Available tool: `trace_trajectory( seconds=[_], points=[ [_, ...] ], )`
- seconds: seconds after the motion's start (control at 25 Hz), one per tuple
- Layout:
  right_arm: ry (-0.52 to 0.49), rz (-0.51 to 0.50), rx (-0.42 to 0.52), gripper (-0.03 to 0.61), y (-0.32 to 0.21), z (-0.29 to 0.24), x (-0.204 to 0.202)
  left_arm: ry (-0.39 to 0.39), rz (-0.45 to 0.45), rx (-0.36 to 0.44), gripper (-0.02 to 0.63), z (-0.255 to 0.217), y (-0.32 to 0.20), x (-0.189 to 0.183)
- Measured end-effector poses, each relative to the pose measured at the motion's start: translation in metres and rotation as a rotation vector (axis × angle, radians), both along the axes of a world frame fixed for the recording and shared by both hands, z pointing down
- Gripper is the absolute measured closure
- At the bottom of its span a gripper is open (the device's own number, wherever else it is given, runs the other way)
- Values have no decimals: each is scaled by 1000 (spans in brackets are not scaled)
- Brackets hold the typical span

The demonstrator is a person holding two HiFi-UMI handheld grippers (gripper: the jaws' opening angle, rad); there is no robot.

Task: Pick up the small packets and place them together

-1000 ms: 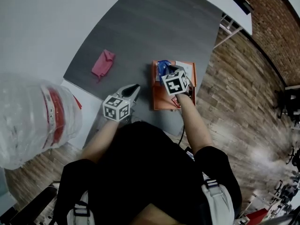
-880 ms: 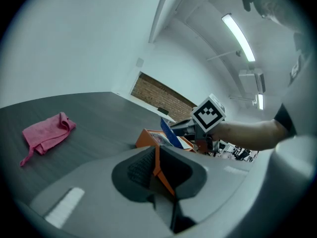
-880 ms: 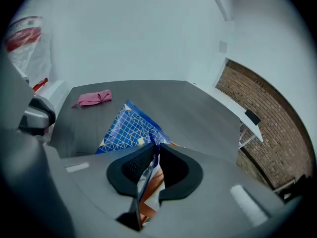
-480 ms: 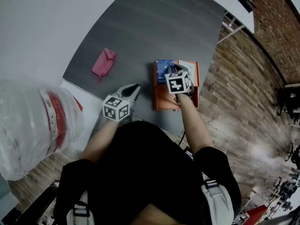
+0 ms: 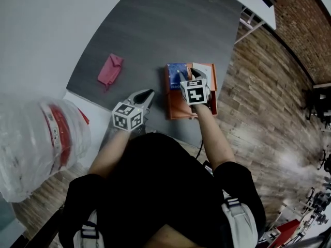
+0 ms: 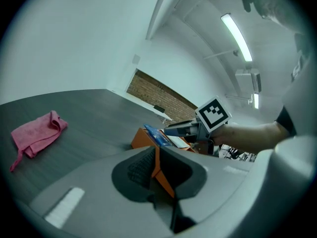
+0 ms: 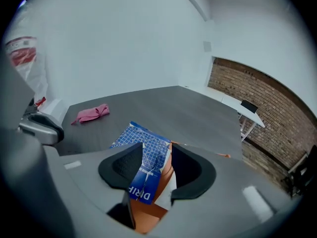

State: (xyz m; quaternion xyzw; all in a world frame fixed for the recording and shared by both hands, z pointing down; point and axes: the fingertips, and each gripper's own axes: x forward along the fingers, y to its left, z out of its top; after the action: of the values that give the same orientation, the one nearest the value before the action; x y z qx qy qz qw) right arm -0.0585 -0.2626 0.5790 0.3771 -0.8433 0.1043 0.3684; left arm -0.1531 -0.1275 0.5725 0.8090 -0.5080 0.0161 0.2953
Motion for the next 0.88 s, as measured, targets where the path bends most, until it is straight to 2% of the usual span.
trace_trajectory(
  seconds=[0.16, 0.36, 0.52, 0.72, 0.88],
  points=[
    [-28, -3, 32, 393, 7, -19, 6, -8, 25, 14, 586, -6, -2, 10],
    [-114, 6, 78, 417, 21, -56, 30, -26, 54, 26, 586, -12, -7, 30],
    [-177, -9, 106, 455, 32, -80, 61, -30, 64, 45, 588, -24, -11, 60],
    [-184, -53, 121, 486, 49, -89, 97, -37, 77, 56, 591, -33, -14, 102],
    [-214, -42, 124, 513, 54, -93, 126, -63, 92, 53, 591, -32, -19, 126]
  ],
)
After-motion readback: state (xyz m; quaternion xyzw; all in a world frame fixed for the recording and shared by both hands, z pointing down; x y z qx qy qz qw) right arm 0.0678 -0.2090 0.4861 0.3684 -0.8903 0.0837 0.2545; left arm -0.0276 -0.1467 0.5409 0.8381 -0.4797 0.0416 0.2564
